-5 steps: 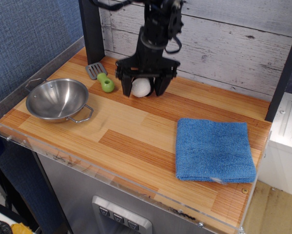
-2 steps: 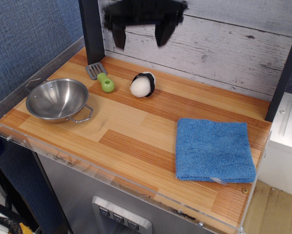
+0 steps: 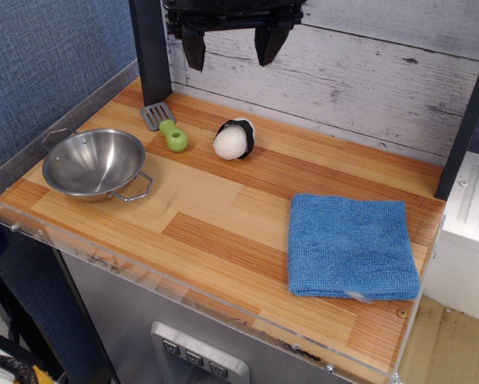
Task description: Place the white object directly right of the green handled utensil.
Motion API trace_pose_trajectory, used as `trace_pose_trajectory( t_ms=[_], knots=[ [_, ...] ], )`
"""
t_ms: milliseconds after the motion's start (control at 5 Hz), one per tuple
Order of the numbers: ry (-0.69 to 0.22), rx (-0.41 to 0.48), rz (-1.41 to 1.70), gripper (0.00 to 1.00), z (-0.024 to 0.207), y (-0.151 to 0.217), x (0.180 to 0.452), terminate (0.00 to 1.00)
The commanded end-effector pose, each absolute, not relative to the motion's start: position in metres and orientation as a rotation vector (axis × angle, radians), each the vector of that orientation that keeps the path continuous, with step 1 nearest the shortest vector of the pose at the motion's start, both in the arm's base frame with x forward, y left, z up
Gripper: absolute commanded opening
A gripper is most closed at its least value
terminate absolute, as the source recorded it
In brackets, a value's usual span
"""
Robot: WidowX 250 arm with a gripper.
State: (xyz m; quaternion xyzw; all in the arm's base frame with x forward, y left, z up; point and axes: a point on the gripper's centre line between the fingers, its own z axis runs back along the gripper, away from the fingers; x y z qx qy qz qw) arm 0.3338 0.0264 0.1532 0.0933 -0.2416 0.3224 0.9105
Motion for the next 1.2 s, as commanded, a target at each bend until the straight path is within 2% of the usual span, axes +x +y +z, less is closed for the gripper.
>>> trace_pose_trajectory(
  t_ms=[0,800,1000],
  knots=[
    [-0.533,0.182,0.667,1.0,0.1613,0.0252,0.3276,0.0],
    [-0.533,0.182,0.667,1.0,0.1613,0.0252,0.3276,0.0],
    [-0.533,0.182,0.667,1.0,0.1613,0.0252,0.3276,1.0]
  ],
)
